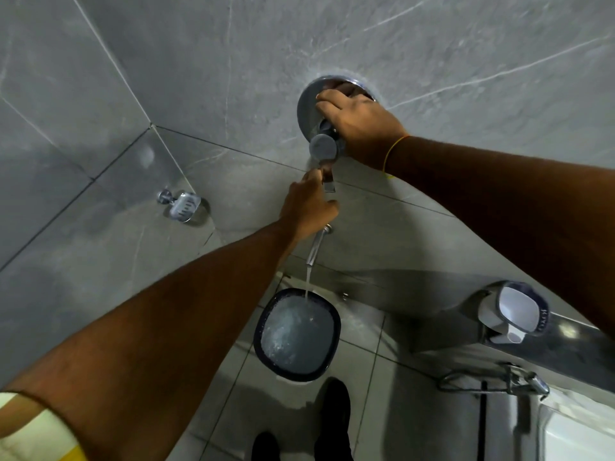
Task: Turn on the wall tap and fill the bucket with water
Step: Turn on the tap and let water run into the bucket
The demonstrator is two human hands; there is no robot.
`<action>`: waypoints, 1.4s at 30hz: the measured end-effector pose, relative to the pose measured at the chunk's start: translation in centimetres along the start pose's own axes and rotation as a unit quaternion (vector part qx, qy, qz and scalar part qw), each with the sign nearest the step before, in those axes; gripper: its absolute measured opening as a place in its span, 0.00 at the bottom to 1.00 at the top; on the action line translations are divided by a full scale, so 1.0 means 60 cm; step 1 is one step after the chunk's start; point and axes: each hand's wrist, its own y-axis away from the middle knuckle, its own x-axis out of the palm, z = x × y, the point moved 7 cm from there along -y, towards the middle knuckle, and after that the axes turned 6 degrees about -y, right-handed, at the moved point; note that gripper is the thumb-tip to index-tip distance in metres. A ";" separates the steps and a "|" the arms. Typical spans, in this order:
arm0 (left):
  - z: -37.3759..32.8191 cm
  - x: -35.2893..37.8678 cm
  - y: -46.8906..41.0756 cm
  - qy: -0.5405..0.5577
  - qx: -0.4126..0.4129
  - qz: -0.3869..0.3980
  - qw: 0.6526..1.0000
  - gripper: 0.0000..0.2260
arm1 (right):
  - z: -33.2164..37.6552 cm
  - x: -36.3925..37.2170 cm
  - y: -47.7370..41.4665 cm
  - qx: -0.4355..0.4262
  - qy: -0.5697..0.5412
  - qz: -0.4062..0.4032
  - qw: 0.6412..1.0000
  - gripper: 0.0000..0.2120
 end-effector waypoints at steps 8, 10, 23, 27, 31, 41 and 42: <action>0.003 0.000 -0.001 -0.001 0.001 -0.001 1.000 0.26 | 0.006 -0.010 -0.003 -0.010 0.012 -0.003 1.000 0.20; 0.003 0.001 -0.001 0.001 -0.002 0.000 1.000 0.26 | 0.008 -0.010 -0.004 -0.016 0.021 -0.004 1.000 0.19; 0.002 0.003 -0.001 0.002 -0.006 -0.001 1.000 0.24 | 0.003 -0.004 -0.007 -0.045 0.073 -0.005 0.996 0.19; 0.002 0.004 -0.001 0.002 -0.008 0.004 1.000 0.25 | 0.015 -0.015 -0.006 -0.070 0.125 -0.023 0.989 0.17; 0.001 0.002 -0.001 -0.002 -0.006 0.005 1.000 0.25 | 0.025 -0.012 -0.002 -0.127 0.224 -0.053 0.965 0.13; 0.001 0.004 -0.001 0.000 -0.019 0.006 1.000 0.25 | 0.012 0.004 0.000 -0.235 0.387 -0.114 0.884 0.12; 0.001 0.004 0.000 0.001 -0.020 0.005 1.000 0.25 | 0.013 0.002 0.001 -0.246 0.394 -0.125 0.877 0.13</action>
